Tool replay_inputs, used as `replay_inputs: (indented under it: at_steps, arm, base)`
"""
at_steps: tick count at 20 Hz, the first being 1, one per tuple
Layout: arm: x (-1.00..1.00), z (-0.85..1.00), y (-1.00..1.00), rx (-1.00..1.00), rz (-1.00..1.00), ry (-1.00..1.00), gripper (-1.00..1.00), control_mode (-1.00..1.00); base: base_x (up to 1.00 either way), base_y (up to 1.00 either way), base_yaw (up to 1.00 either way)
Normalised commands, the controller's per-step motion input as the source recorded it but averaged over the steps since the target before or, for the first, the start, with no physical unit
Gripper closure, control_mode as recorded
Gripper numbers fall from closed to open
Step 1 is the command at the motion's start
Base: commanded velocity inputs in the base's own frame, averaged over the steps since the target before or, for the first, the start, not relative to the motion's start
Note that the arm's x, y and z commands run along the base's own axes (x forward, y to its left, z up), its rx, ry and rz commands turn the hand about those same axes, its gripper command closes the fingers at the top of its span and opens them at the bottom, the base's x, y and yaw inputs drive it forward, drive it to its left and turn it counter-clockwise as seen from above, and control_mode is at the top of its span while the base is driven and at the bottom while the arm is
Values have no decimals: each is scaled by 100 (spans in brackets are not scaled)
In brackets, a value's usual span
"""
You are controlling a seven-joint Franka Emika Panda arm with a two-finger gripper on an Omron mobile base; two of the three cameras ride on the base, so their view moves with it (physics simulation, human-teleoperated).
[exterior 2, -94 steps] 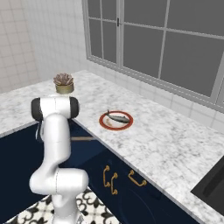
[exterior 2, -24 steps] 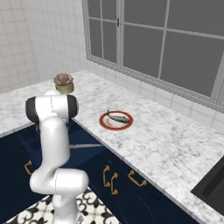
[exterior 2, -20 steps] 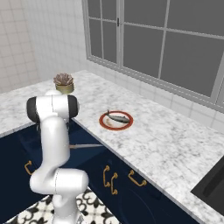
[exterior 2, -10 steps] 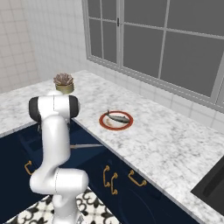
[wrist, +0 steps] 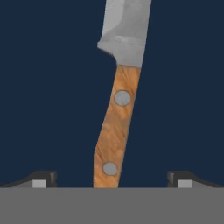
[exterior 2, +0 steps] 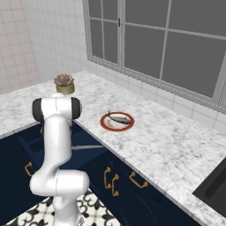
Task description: Pick up the knife from the drawer and place it on the cutting board. Then place the meat from the plate to the cutting board.
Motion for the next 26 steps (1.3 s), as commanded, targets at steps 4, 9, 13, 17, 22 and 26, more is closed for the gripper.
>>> replay_inputs:
  at_steps: [4, 9, 13, 17, 22, 26]
  arm:
    - [4, -25, 0, 0, -2, 2, -100, -100]
    - [0, -31, 10, 0, 0, 2, 100, -100]
    - [0, -39, 4, 0, 0, 5, 100, -100]
    - [-2, -40, 6, 0, 0, 0, 100, -100]
    - [-52, 2, 22, -6, 0, -7, 100, -100]
    - [-74, 30, 42, 0, -8, -6, 100, -100]
  base:
    - [0, 0, 0]
    - [0, 0, 0]
    - [0, 0, 0]
    - [0, 0, 0]
    - [0, 0, 0]
    - [0, 0, 0]
